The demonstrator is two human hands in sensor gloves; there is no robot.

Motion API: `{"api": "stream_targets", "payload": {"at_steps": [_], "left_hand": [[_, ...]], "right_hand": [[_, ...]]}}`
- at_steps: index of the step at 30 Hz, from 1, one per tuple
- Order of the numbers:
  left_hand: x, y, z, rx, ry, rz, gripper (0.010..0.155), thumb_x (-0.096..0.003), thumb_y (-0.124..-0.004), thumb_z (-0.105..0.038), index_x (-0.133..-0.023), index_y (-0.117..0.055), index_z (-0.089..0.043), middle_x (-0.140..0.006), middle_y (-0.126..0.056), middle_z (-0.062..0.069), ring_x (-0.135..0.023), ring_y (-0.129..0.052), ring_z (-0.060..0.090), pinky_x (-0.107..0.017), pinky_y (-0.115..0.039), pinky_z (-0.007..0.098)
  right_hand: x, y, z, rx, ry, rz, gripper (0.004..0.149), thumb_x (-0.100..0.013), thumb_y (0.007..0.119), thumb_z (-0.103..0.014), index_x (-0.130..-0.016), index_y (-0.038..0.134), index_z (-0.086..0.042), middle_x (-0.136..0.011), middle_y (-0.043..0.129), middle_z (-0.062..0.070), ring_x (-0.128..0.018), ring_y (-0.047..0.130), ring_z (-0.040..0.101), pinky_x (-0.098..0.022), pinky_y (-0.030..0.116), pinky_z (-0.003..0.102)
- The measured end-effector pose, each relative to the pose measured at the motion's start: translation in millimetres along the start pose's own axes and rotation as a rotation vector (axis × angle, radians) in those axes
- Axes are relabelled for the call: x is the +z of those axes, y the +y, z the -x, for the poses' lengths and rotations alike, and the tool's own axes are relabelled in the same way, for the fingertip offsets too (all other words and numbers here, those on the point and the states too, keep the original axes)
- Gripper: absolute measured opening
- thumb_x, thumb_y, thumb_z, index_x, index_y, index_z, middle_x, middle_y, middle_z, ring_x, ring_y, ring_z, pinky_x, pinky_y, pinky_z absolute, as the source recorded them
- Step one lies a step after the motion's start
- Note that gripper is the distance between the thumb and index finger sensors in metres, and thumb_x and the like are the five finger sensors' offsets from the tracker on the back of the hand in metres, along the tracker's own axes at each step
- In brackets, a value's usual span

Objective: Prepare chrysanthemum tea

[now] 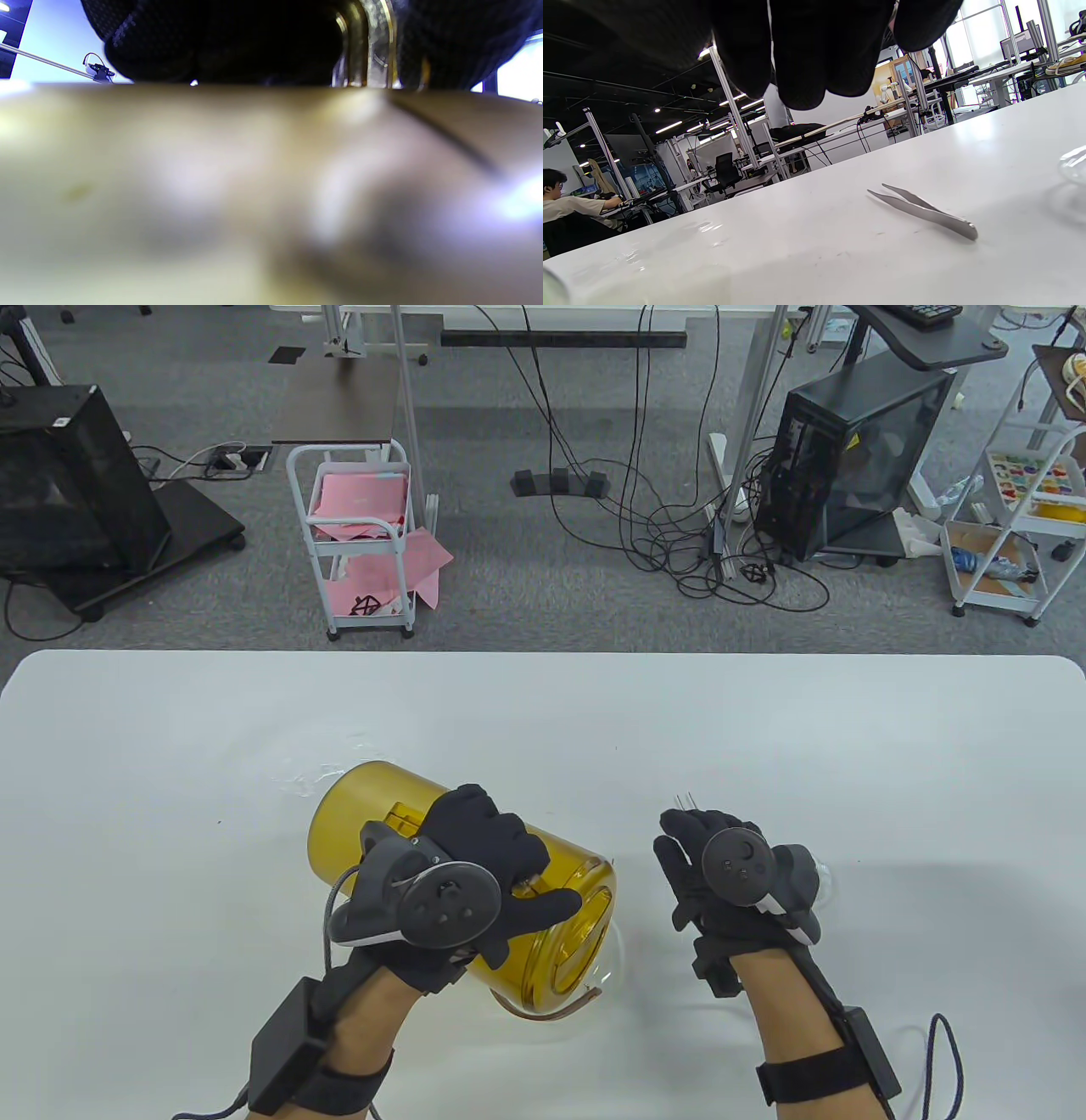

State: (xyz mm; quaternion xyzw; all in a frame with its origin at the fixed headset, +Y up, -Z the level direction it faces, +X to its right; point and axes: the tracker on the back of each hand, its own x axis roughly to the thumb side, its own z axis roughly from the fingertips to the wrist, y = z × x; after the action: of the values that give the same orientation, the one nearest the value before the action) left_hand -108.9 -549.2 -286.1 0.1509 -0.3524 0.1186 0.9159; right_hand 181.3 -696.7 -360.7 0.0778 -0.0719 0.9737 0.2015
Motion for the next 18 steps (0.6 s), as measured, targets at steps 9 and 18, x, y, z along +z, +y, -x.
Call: {"api": "stream_targets", "payload": {"at_steps": [9,18], "left_hand": [[0.0,-0.1,-1.0,-0.004,-0.002,0.003,0.052,-0.0461,-0.089,-0.071,-0.059,-0.097,-0.022,-0.047,-0.102,0.006,-0.05,-0.094,0.034,-0.072,-0.061,0.067],[-0.2,-0.4,-5.1,-0.021,-0.009,0.003,0.052,-0.0461,-0.089,-0.071,-0.059,-0.097,-0.022,-0.047,-0.102,0.006,-0.05,-0.094,0.034,-0.072,-0.06,0.067]], "right_hand": [[0.1,0.8,0.0,0.001,0.002,-0.014,0.053,-0.058,0.068,-0.054,-0.103,0.075,-0.027,-0.104,0.076,0.005,-0.101,0.076,0.039,-0.071,0.053,0.067],[-0.1,0.0,0.6,-0.002,0.002,-0.018,0.053,-0.058,0.067,-0.054,-0.103,0.075,-0.027,-0.104,0.077,0.005,-0.101,0.076,0.039,-0.071,0.053,0.067]]}}
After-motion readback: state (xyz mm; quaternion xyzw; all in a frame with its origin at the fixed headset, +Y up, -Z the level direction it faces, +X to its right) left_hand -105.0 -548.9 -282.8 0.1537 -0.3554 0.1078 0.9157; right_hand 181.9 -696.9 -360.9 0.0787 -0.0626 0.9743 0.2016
